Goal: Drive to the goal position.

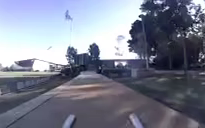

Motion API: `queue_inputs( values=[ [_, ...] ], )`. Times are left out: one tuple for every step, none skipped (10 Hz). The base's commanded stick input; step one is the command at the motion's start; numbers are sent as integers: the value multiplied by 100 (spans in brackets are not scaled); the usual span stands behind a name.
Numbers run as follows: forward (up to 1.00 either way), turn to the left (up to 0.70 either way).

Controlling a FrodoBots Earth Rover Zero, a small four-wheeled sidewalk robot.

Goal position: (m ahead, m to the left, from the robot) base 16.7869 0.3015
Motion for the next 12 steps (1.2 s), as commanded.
queue_inputs(
  values=[
    [100, 0],
    [100, 0],
    [100, 0],
    [100, 0],
    [100, 0],
    [100, 0],
    [100, 0],
    [100, 0],
    [100, 0],
    [100, 0],
    [100, 0],
    [100, 0]
  ],
)
